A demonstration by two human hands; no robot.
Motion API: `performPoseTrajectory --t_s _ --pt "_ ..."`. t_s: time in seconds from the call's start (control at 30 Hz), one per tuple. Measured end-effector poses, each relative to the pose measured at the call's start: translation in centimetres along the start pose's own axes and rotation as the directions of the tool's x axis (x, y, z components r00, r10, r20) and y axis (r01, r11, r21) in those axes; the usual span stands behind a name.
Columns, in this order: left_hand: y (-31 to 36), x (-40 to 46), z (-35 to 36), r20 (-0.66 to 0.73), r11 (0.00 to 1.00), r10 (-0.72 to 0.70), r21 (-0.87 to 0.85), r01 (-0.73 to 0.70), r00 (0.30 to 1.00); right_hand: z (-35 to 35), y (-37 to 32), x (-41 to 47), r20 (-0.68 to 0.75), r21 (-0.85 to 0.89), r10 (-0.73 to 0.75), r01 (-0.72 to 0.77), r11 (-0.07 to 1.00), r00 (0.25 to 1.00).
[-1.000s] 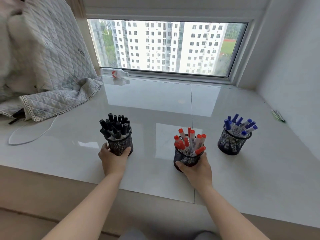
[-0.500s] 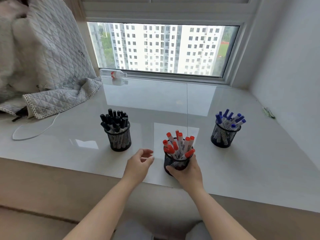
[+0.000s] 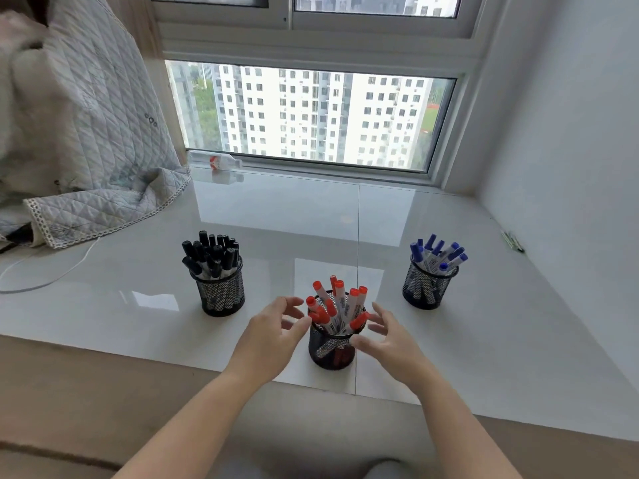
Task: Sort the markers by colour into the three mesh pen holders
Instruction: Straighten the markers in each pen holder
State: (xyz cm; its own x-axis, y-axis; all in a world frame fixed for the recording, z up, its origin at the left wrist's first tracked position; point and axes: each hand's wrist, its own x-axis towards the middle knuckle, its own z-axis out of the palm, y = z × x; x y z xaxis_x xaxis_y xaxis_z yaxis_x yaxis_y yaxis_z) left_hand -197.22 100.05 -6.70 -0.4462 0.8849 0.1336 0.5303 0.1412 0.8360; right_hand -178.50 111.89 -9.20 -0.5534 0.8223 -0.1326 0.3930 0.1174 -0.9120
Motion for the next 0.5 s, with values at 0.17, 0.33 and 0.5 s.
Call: performPoseTrajectory --t_s 0.17,0.33,0.5 --pt "1.6 0.7 -0.7 -0.007 0.987 0.096 0.133 -0.094 0.995 -2.6 -2.7 0.8 -0.009 -0.007 -0.072 0.072 0.997 0.997" --pt "2.2 1.4 -0.8 0.086 0.937 0.157 0.301 -0.176 0.984 -3.0 -4.2 2.7 0.030 -0.292 -0.101 0.105 0.951 0.994" --pt "2.7 2.4 -0.9 0.146 0.924 0.152 0.329 -0.193 0.977 -3.0 -4.9 3.7 0.081 -0.311 -0.074 0.096 0.946 0.994"
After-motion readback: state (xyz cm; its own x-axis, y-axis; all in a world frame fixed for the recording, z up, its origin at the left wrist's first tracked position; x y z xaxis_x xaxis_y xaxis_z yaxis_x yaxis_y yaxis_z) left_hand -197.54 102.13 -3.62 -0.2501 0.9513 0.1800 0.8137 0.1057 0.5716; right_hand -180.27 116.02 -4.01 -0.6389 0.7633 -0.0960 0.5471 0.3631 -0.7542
